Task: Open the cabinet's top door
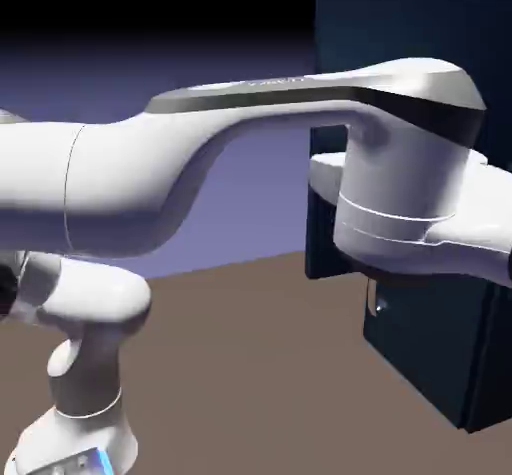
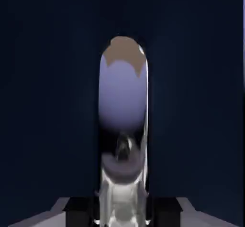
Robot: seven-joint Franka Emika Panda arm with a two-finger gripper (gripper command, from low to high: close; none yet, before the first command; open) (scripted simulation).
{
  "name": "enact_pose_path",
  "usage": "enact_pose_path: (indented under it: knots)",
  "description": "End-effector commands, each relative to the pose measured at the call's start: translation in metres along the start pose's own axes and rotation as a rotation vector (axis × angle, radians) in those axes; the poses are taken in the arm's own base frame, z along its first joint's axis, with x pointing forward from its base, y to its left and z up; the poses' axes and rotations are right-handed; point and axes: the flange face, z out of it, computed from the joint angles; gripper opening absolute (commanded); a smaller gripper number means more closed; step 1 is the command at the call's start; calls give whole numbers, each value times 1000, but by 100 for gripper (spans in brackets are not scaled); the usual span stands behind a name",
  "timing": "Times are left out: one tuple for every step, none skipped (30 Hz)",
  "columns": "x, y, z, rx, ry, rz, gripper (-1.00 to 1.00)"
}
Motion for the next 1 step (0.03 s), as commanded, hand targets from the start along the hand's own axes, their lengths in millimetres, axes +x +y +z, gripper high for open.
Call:
enact_pose_path:
  knots:
    - [0,0,0,-1,1,0,100]
